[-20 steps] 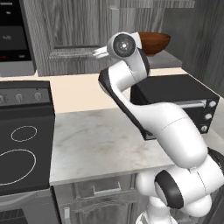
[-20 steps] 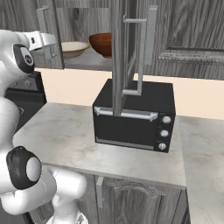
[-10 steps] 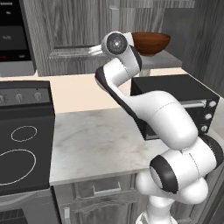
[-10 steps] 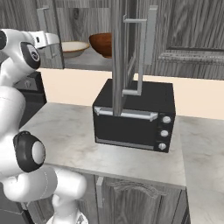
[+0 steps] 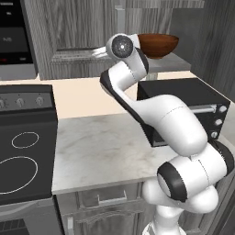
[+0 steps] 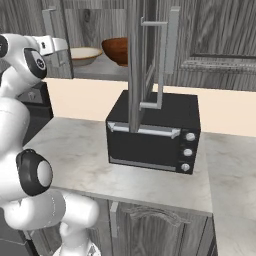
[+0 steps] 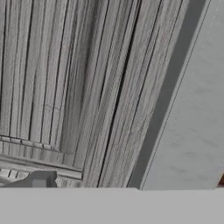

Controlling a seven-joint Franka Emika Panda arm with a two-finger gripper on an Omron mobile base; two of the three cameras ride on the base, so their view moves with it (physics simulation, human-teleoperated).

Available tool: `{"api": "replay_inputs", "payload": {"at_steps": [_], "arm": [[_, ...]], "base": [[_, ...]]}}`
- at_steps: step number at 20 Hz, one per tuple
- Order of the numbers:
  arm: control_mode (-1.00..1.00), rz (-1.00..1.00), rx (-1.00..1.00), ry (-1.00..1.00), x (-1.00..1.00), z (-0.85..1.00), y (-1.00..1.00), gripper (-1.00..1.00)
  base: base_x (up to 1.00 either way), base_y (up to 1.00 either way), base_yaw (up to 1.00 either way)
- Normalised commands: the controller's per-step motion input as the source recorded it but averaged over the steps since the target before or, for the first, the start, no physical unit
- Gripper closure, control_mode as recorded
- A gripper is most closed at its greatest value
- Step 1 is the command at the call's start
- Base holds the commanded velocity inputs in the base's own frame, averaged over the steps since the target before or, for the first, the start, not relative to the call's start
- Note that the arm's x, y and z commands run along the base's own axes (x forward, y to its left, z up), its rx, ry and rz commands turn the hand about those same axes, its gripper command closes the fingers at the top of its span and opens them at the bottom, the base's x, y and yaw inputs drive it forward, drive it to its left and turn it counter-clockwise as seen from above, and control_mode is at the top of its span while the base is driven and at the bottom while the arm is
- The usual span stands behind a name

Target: Move the bowls from the cabinet to the plates on the dining table.

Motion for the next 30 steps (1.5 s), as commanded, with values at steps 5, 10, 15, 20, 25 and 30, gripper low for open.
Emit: {"api": "replay_inputs", "payload": {"at_steps": [5, 10, 15, 20, 25, 30], "arm": [[-1.0, 0.01, 0.0, 0.0, 0.01, -0.01, 0.0, 1.0], [-1.0, 0.0, 0.01, 0.0, 0.0, -0.06, 0.06, 1.0], [-1.0, -0.01, 0.03, 0.0, -0.02, -0.03, 0.13, 1.0], [-1.0, -0.06, 0.03, 0.0, -0.12, 0.0, 0.23, 1.0], [-1.0, -0.08, 0.01, 0.0, -0.21, 0.05, 0.33, 1.0], [-1.0, -0.08, 0.0, 0.0, -0.29, 0.19, 0.4, 1.0]], "base": [[0.0, 0.0, 0.0], [0.0, 0.0, 0.0], [0.0, 0.0, 0.0], [0.0, 0.0, 0.0], [0.0, 0.0, 0.0], [0.0, 0.0, 0.0]]}}
